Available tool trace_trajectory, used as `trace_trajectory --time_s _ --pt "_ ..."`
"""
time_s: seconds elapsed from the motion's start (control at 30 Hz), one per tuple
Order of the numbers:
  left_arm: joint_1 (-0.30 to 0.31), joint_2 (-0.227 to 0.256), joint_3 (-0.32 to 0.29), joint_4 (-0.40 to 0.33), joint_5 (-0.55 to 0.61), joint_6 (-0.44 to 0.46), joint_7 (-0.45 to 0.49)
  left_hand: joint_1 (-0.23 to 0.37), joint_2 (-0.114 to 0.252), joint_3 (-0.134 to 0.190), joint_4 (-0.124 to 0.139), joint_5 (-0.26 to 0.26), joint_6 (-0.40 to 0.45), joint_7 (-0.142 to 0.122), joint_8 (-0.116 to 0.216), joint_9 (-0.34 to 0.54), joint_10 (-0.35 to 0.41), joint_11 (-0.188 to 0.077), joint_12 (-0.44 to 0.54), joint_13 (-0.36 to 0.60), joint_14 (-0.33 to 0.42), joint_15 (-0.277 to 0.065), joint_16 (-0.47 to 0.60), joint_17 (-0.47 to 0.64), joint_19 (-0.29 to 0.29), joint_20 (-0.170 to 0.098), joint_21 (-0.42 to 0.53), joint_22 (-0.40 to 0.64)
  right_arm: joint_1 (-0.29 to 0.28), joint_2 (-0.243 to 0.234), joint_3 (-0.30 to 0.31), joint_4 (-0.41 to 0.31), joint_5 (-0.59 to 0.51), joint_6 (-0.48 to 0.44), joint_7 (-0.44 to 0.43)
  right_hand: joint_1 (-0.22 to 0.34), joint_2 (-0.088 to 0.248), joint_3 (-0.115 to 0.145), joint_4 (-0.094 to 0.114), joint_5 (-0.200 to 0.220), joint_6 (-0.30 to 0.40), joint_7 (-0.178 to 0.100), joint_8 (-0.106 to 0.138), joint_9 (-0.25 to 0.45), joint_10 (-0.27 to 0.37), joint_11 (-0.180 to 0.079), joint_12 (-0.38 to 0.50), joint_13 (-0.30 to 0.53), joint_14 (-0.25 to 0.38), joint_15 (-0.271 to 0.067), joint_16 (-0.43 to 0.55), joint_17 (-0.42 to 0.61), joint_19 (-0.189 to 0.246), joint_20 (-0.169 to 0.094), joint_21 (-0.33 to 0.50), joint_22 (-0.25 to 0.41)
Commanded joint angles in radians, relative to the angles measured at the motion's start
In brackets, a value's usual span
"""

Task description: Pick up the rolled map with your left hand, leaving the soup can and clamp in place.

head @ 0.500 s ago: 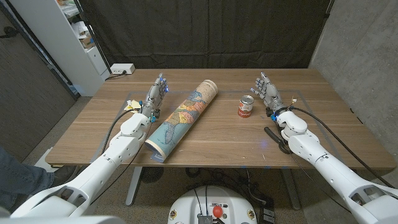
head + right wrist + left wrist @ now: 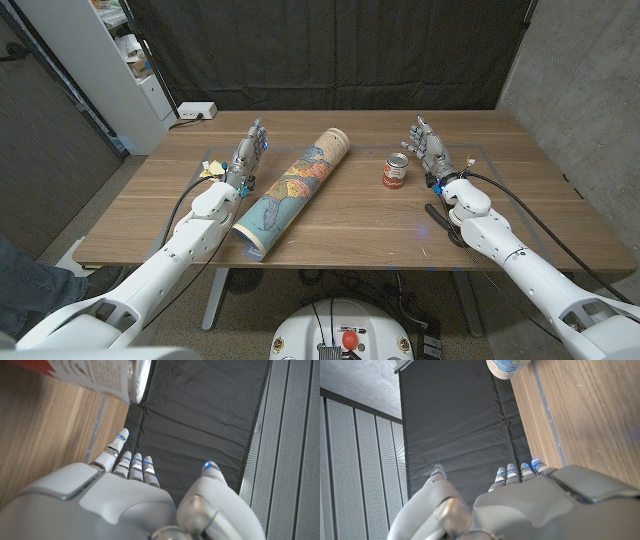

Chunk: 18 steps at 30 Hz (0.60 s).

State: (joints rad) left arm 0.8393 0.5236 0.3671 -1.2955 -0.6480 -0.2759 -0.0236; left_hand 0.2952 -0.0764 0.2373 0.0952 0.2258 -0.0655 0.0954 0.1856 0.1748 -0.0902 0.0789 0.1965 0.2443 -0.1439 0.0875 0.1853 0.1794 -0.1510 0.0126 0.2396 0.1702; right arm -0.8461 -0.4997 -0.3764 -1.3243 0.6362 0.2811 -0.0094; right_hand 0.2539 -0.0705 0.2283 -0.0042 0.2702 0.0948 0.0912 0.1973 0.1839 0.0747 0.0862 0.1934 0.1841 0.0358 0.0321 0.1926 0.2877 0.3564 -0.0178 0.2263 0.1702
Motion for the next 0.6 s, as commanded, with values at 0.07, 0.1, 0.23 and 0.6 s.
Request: trace_trajectory --time_s 0.07,0.1,0.23,0.6 --pt "0.011 0.03 -0.002 -0.037 0.025 0.01 0.014 0.013 0.002 0.004 -0.006 0.002 0.008 0.009 0.009 0.005 0.003 0.008 0.008 -0.002 0.0 0.008 0.004 0.001 -0.006 0.007 -0.005 0.005 0.003 0.007 -0.002 0.003 -0.004 -0.003 -0.012 0.008 0.002 0.007 -0.001 0.005 0.005 0.005 0.004 0.005 0.004 0.008 0.003 0.003 0.009 0.002 0.006 -0.001 0.006 0.003 -0.003 0.002" --pt "0.013 0.031 -0.002 -0.04 0.025 0.01 0.015 0.014 0.002 0.004 -0.007 0.002 0.009 0.009 0.009 0.005 0.003 0.008 0.008 -0.003 0.0 0.007 0.004 0.001 -0.006 0.007 -0.005 0.005 0.004 0.009 -0.002 0.005 -0.003 -0.001 -0.01 0.008 0.002 0.007 -0.001 0.006 0.005 0.005 0.004 0.005 0.004 0.008 0.003 0.003 0.009 0.002 0.006 -0.001 0.006 0.003 -0.003 0.002" --pt "0.016 0.04 -0.004 -0.05 0.029 0.012 0.016 0.017 0.003 0.005 -0.009 0.001 0.01 0.01 0.009 0.005 0.007 0.007 0.01 -0.005 0.0 0.007 0.004 0.002 -0.006 0.008 -0.007 0.005 0.006 0.014 -0.004 0.01 -0.003 -0.001 -0.012 0.008 0.003 0.007 -0.001 0.006 0.005 0.005 0.004 0.005 0.006 0.009 0.004 0.003 0.009 0.002 0.006 -0.002 0.004 0.003 -0.004 0.002" --pt "0.033 0.068 -0.006 -0.083 0.042 0.033 0.028 0.024 0.006 0.007 -0.015 -0.001 0.009 0.012 0.008 0.005 0.005 0.009 0.01 -0.009 0.001 0.008 0.004 0.002 -0.009 0.019 -0.012 0.006 0.017 0.024 -0.011 0.013 -0.012 -0.005 -0.023 0.009 0.006 0.007 -0.002 0.009 0.007 0.003 0.004 0.005 0.006 0.01 0.003 0.002 0.009 0.003 0.006 -0.006 -0.004 0.006 -0.011 0.002"
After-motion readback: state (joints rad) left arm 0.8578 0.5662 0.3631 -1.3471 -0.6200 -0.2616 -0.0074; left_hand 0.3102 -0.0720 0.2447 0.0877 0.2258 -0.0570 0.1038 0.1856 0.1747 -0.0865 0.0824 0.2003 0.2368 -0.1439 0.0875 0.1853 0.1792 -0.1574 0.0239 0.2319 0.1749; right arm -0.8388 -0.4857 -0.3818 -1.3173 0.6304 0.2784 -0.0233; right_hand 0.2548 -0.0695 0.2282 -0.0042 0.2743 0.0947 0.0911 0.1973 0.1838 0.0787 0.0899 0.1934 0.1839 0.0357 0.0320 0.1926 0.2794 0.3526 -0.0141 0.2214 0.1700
